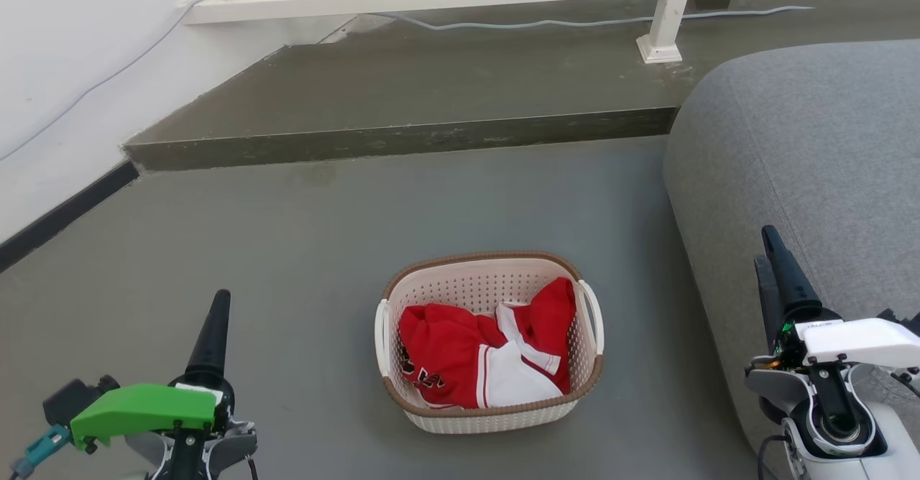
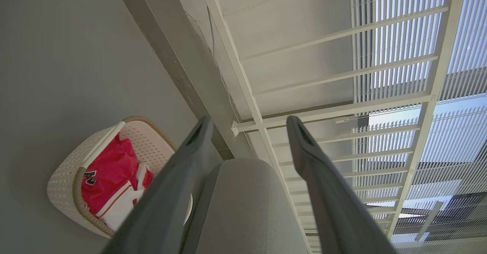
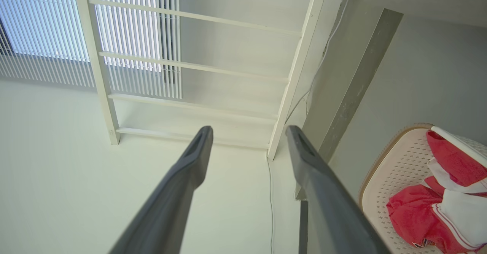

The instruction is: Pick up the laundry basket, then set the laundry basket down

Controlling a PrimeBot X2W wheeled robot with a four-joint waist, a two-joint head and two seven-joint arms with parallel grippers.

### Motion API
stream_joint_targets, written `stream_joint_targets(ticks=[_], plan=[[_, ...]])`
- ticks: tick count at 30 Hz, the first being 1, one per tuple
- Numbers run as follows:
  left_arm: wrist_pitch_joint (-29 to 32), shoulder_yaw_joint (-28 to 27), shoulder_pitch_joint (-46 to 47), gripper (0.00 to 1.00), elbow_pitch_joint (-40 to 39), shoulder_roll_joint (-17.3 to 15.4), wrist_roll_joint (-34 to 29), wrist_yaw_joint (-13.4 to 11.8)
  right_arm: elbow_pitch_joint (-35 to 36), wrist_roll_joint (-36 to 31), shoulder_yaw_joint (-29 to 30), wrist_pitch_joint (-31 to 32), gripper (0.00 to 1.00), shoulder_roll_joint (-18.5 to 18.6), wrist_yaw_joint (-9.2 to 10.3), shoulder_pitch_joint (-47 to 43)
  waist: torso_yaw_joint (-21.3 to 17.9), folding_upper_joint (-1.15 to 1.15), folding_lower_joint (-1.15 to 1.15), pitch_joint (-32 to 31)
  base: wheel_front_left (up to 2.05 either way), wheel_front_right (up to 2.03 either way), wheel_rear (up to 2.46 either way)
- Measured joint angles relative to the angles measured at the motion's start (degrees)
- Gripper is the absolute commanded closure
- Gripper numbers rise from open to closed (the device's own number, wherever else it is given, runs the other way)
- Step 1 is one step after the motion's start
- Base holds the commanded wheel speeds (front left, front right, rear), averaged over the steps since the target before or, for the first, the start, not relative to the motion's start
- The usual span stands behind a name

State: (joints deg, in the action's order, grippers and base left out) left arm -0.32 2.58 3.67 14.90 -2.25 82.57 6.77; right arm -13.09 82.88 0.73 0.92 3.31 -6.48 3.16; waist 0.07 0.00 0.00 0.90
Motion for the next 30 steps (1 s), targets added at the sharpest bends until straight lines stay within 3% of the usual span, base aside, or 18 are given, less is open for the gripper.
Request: stream_joint_targets(ticks=[30], plan=[[-5.2,4.1,1.6,0.00,-2.5,-1.8,-29.8,-0.8,-0.1,-23.2,-11.1,-6.0,0.00,5.7,-0.04,2.4,-0.1,0.00,0.00,0.4,0.00,0.00,0.00]])
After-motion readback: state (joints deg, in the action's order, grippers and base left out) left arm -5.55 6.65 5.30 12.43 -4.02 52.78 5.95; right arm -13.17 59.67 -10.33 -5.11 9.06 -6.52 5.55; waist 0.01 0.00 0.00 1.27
